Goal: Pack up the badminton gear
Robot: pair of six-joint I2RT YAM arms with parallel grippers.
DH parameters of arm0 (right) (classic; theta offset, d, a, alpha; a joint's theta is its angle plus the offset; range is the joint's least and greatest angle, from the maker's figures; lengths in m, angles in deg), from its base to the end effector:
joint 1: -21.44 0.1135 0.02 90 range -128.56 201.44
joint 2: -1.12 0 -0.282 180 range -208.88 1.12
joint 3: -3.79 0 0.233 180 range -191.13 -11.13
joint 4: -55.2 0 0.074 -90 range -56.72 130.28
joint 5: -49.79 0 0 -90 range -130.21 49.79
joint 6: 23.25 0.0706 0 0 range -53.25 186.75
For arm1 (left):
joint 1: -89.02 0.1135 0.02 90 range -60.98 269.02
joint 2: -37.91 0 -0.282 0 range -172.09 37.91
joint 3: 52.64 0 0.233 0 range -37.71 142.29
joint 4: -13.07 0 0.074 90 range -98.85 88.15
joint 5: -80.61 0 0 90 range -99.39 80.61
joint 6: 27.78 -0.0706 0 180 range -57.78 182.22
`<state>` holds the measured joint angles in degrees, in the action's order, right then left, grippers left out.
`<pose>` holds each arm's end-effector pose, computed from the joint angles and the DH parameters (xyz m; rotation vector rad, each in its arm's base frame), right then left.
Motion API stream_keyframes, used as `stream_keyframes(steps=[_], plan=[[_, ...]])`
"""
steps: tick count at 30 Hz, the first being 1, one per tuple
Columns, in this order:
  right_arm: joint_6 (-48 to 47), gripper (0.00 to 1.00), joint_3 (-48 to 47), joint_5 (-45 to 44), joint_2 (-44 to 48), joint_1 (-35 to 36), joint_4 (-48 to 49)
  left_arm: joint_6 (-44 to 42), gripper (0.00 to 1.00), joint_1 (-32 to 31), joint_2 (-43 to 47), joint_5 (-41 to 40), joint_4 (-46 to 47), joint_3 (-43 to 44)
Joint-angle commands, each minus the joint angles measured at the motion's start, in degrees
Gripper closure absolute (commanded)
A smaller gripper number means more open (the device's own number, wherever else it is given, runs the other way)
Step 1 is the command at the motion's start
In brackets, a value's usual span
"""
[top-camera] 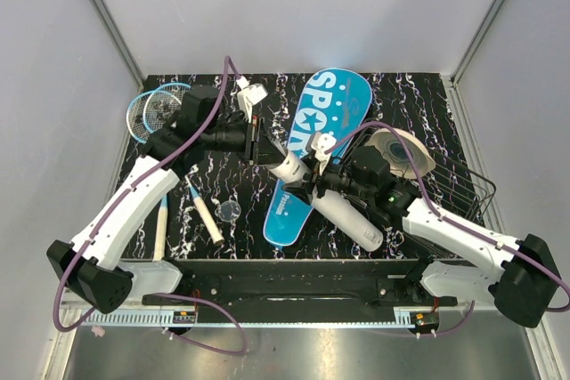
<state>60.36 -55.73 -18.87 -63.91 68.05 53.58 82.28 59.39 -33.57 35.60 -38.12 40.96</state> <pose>0.1679 0.2150 0.3294 -1.0320 1.4235 0.8332 0.1966 -0.1693 0.4084 0.6941 2.0776 -1.3257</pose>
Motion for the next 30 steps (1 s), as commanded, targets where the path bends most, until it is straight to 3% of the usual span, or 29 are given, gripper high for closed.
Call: stream_keyframes(steps=[1,7,8,11,17,23,30], plan=[[-0.3,0.75,0.1,0.0,2.0,0.3,4.7,2.0,0.73,-0.7,2.0,4.4,7.9,-2.6],[-0.1,0.74,0.5,0.1,2.6,0.3,4.8,2.4,0.41,-0.7,2.5,3.5,9.1,-2.6],[-0.1,0.74,0.5,0.1,2.7,0.4,4.8,2.1,0.31,-0.6,3.4,2.4,9.7,-3.1],[0.0,0.74,0.3,0.4,2.9,0.3,4.8,2.1,0.23,-0.4,4.4,0.5,10.5,-3.8],[0.1,0.74,0.2,0.6,2.7,0.3,4.9,6.6,0.19,0.4,5.3,-1.1,14.2,-4.1],[0.1,0.74,0.0,0.7,3.2,0.3,4.8,9.0,0.16,0.4,3.8,2.8,15.4,-4.5],[0.6,0.74,0.1,0.9,3.5,0.3,5.3,10.6,0.15,-3.7,2.0,1.9,17.8,-8.2]])
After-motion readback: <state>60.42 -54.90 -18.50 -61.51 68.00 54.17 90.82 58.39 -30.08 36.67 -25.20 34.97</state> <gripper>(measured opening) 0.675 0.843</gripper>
